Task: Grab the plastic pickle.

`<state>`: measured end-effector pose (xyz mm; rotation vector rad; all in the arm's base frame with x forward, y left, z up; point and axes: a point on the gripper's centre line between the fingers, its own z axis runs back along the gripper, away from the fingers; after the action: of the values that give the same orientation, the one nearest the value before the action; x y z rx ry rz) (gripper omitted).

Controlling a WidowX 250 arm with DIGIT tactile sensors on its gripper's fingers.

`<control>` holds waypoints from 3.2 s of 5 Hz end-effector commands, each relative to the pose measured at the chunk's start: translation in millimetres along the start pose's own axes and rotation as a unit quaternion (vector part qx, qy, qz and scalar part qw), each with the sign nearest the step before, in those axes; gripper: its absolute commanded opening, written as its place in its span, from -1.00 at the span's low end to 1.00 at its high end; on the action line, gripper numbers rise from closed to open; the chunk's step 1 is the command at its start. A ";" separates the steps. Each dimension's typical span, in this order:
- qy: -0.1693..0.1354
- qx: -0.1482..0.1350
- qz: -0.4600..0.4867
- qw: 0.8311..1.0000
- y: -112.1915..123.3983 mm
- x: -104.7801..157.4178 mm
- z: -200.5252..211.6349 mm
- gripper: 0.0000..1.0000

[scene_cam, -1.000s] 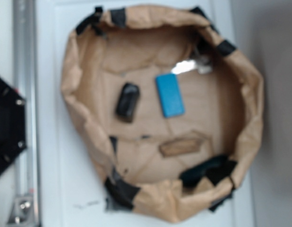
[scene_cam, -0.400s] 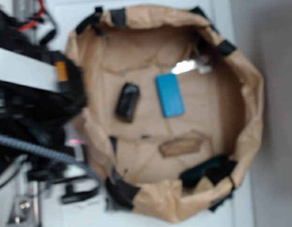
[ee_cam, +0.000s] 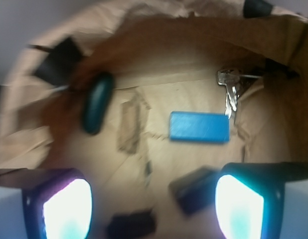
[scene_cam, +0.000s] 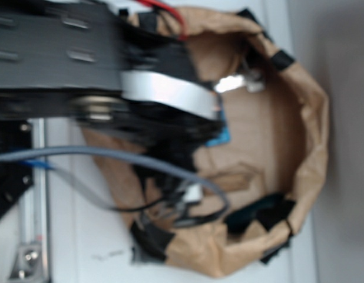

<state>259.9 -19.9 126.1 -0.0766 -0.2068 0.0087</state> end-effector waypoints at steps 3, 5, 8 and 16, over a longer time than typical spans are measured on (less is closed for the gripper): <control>-0.081 0.009 -0.015 0.997 -5.0 18.8 52.8 1.00; -0.081 0.009 -0.015 0.997 -5.0 18.8 52.8 1.00; -0.046 0.016 -0.045 0.998 -19.7 48.5 -22.3 1.00; -0.092 -0.105 -0.176 0.974 -84.3 48.9 -103.0 1.00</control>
<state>324.9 -93.1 30.0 -0.2427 -0.3643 -0.3033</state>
